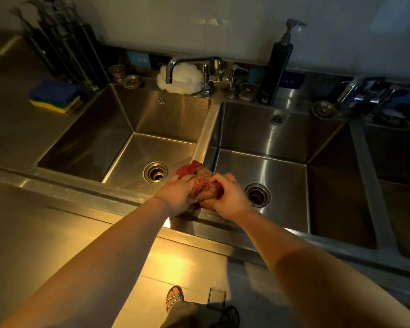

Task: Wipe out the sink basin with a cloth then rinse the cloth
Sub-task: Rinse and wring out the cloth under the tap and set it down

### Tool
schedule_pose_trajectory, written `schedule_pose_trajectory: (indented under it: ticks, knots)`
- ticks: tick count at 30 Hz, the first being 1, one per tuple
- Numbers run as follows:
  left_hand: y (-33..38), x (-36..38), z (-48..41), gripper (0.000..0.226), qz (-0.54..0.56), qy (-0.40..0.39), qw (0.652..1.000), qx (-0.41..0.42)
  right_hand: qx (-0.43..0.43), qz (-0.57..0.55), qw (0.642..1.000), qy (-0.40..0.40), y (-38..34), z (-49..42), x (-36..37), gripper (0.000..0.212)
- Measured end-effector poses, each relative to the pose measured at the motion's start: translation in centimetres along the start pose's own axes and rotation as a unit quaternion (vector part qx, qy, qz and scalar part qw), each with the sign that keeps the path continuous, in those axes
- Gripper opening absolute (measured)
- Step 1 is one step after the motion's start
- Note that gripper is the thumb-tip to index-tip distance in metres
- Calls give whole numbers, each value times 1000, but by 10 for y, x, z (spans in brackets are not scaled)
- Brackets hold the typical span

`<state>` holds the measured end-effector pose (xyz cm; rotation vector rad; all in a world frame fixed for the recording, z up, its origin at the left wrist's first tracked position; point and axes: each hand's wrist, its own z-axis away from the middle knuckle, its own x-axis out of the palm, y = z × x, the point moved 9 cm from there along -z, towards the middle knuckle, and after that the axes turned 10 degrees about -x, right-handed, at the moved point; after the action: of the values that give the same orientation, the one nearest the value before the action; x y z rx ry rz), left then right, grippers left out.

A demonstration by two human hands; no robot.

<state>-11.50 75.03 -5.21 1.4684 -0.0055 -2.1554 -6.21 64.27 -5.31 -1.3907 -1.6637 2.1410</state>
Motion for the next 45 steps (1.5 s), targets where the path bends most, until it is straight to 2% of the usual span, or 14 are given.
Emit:
schedule_pose_trajectory:
  ticks: [2,4,7,9,11,13,14,15,18,21,23,31,40,45]
  knots:
    - [1,-2,10,64,-7,-3,1000,17,-27,24,999,-23,-6,5,-3,53]
    - [0,-3,19,69,1,-12,999,31,-50,58,994,-80,-7,10,-2,50]
    - [-4,-1,30,75,-14,-16,999,43,-46,79,985,-148,-8,14,-3,36]
    - [-7,-3,33,68,3,3,999,45,-46,110,986,-117,-12,7,-11,48]
    - [-9,-8,35,62,44,7,997,59,-57,142,987,-43,-21,-4,-16,57]
    - [-14,-10,36,70,70,9,995,70,-26,87,996,3,-25,-12,-5,49]
    - [-21,-12,35,74,67,15,995,71,1,59,998,-3,-24,-15,7,48]
    - [-29,-13,32,76,52,19,996,64,28,55,998,-29,-22,-17,22,49]
    - [-60,-8,18,77,-43,3,999,30,58,186,968,-160,-21,-16,60,62]
    - [-74,1,0,71,-115,-21,993,11,75,243,944,-213,-15,-7,78,79]
    - [-71,5,-7,71,-120,-25,992,4,81,260,939,-208,-13,-3,86,84]
    - [-42,18,-18,68,-149,-46,987,44,69,269,948,-153,-10,-11,85,70]
    - [-19,32,13,61,-70,-29,992,104,30,263,962,-70,1,25,44,62]
    - [16,61,27,56,-28,-12,998,63,15,277,959,-47,23,57,3,62]
